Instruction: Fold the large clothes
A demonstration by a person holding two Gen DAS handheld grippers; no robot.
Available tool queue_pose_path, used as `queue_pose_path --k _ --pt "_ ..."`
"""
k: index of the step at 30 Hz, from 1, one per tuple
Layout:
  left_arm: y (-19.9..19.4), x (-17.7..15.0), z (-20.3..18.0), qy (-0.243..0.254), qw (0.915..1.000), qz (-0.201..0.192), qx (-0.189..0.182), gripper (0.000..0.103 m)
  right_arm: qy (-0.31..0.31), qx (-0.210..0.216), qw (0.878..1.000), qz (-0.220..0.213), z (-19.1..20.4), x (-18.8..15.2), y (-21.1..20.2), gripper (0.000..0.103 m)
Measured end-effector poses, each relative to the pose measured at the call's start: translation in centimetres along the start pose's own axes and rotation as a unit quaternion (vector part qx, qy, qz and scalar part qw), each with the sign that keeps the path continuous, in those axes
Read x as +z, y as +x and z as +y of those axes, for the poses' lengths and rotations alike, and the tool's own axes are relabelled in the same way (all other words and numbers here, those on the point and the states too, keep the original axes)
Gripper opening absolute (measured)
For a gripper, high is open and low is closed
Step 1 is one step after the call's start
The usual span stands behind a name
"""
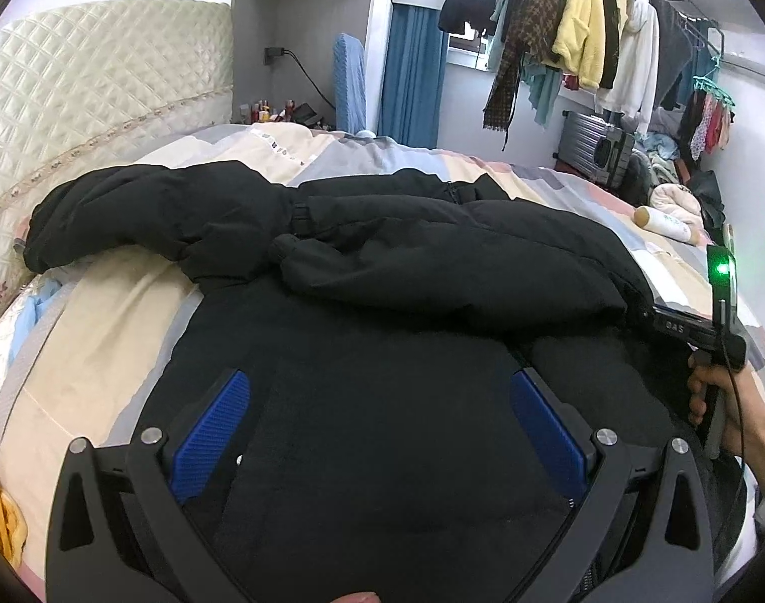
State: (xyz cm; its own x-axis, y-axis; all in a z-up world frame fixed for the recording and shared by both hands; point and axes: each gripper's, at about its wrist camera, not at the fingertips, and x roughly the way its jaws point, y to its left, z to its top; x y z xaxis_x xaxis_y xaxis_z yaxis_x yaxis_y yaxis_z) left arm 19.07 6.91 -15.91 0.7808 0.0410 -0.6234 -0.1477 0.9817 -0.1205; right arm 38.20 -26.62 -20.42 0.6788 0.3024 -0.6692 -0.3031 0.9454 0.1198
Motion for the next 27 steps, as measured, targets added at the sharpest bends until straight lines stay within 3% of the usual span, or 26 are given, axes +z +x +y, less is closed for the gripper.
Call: queue_pose_path --k 4,12,15,19,22,27 --pt "0.3 0.0 -0.1 -0.01 0.9999 0.001 -0.003 0.103 0.022 -0.009 0.999 -0.026 -0.1 0.5 -0.3 0.024" --pt "0.4 -0.2 0.1 -0.016 0.9999 0.006 0.002 0.103 0.08 -0.044 0.996 -0.022 -2.8 -0.1 0.7 0.024" --pt "0.1 -0.2 0.0 -0.014 0.9999 0.002 0.003 0.103 0.094 -0.035 0.995 -0.014 -3.1 -0.1 0.6 0.032" --pt "-0.3 -0.1 -0.2 -0.008 1.0 -0.004 0.002 0.103 0.063 -0.036 0.997 -0.01 -1.4 0.1 -1.3 0.04" --pt "-0.8 -0.1 -0.2 -0.008 0.9999 -0.009 0.001 0.103 0.034 -0.026 0.999 -0.01 0.3 0.0 -3.6 0.053" --pt "-1.9 0.0 -0.1 -0.003 0.9998 -0.019 0.002 0.103 -0.007 -0.003 0.999 -0.037 4.0 0.1 -8.5 0.059"
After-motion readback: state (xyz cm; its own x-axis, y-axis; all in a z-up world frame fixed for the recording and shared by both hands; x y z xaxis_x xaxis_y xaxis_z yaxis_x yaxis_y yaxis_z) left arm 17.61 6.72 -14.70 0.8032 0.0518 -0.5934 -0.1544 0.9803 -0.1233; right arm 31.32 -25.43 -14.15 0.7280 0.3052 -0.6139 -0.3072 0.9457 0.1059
